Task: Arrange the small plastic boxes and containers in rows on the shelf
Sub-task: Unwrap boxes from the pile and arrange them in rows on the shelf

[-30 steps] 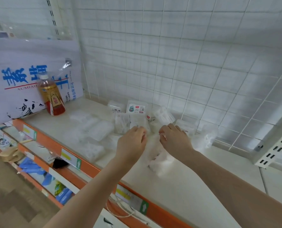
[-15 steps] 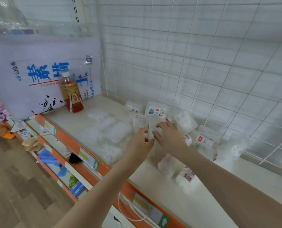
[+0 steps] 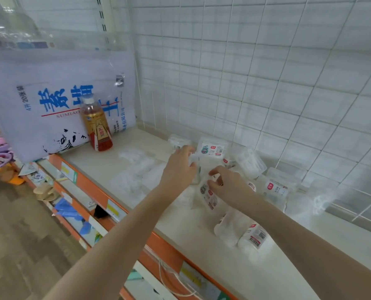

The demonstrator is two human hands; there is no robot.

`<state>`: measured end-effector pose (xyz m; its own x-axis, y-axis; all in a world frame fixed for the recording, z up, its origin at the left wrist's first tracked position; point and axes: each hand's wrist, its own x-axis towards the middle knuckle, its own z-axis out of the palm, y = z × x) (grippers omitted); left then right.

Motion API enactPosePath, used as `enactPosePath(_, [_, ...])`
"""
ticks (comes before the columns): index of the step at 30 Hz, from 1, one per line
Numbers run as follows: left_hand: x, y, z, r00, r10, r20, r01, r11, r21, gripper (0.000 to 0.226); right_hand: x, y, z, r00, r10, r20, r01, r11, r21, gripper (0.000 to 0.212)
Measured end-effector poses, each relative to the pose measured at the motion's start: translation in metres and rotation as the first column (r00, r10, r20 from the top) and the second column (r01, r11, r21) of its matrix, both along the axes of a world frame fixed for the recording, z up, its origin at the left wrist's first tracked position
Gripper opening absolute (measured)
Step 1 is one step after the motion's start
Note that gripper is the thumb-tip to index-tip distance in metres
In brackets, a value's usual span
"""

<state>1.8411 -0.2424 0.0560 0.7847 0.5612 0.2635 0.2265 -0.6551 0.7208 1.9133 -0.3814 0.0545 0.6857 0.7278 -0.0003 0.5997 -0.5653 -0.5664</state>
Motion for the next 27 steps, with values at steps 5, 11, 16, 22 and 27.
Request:
enactPosePath(5, [0.049,0.013,0.01,0.997,-0.03,-0.072,0.028,0.999,-0.03,0.057,0.009,-0.012,0.006,0.956,-0.108,-0.272,0.2,0.919,0.339,0.02])
enactPosePath(11, [0.082,0.01,0.01,0.996,0.045,-0.07,-0.044,0.999,0.011,0.049,0.017,-0.04,0.02,0.78,-0.105,-0.617,0.445,0.786,0.429,0.025])
enactPosePath(16, [0.07,-0.024,0.006,0.976,0.169,0.14,-0.17,0.985,-0.005,0.035,0.022,-0.076,0.021,0.702,0.038,-0.712,0.436,0.767,0.47,0.023])
enactPosePath(22, [0.042,-0.09,0.027,0.907,0.073,0.415,0.036,0.968,-0.249,0.025,0.021,-0.146,0.021,0.731,-0.072,-0.679,0.501,0.732,0.462,0.034])
enactPosePath(27, [0.024,-0.141,0.018,0.931,-0.161,0.327,0.262,0.92,-0.293,0.015,0.01,-0.219,0.028,0.76,-0.19,-0.622,0.55,0.697,0.46,0.022])
